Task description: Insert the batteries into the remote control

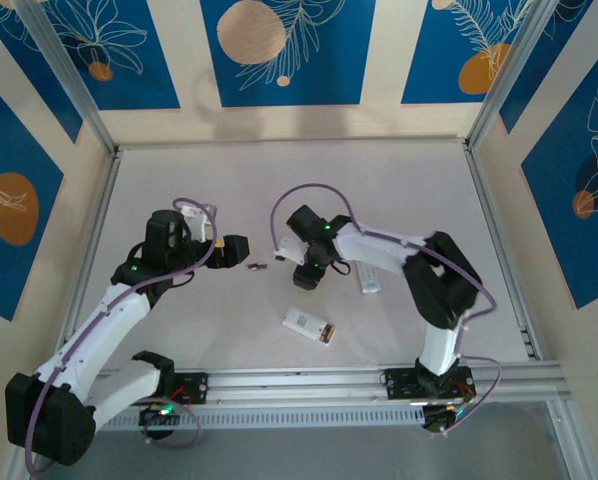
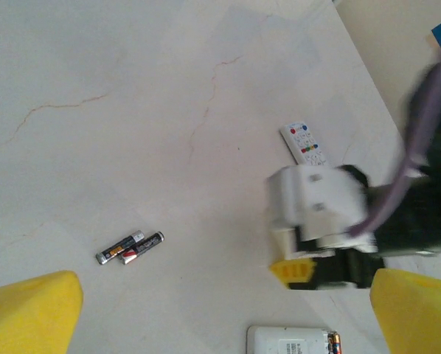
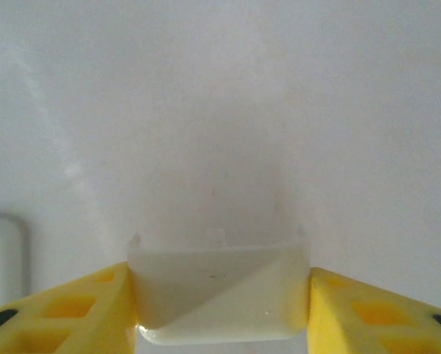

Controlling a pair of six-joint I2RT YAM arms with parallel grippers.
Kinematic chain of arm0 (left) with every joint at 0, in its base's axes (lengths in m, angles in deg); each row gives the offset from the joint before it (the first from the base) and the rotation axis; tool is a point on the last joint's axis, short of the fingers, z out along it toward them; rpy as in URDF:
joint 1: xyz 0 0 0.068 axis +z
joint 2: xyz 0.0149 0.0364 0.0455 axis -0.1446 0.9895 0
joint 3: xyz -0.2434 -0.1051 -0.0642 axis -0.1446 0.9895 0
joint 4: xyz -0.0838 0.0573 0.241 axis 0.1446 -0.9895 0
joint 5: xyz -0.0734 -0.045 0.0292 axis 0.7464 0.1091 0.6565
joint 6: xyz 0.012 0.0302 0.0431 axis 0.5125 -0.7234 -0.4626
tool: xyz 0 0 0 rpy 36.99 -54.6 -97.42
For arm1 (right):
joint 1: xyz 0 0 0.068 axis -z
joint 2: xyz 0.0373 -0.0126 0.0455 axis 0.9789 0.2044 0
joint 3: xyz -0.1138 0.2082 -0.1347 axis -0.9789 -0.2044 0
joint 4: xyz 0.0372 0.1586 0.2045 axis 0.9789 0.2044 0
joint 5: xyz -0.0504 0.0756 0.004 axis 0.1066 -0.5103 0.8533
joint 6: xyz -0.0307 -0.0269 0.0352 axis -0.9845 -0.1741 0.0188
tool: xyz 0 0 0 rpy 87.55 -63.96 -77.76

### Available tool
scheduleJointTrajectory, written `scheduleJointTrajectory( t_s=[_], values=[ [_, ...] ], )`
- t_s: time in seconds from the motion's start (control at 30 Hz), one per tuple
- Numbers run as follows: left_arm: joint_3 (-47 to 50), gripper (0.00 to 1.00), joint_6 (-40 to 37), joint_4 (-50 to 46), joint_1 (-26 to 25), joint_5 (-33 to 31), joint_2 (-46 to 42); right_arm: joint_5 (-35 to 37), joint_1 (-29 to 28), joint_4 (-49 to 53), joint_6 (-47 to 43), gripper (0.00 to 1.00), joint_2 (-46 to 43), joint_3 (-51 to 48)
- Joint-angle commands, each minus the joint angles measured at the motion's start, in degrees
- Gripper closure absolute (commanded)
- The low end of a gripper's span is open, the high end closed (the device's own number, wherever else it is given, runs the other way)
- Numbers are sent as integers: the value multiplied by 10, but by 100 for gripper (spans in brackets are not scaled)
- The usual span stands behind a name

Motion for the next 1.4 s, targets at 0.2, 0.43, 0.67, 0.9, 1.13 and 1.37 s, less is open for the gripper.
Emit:
scheduleJointTrajectory(
  t_s=[0.2,0.43,0.67,0.9,1.13,1.37],
  values=[
    [14,0,32,38,4,20,18,36,-110,139,271,47,-142,-88],
    [17,0,36,25,4,25,1,61,-154,204,314,49,-124,-58],
    [19,0,33,23,4,22,-8,59,-209,194,425,51,-148,-90],
    [27,0,48,50,4,46,2,144,-230,236,504,51,-77,-86],
    [36,0,47,60,4,52,1,144,-239,208,473,51,-21,-74],
    [45,0,51,71,4,49,-2,80,-234,168,450,51,-37,-96]
  ],
)
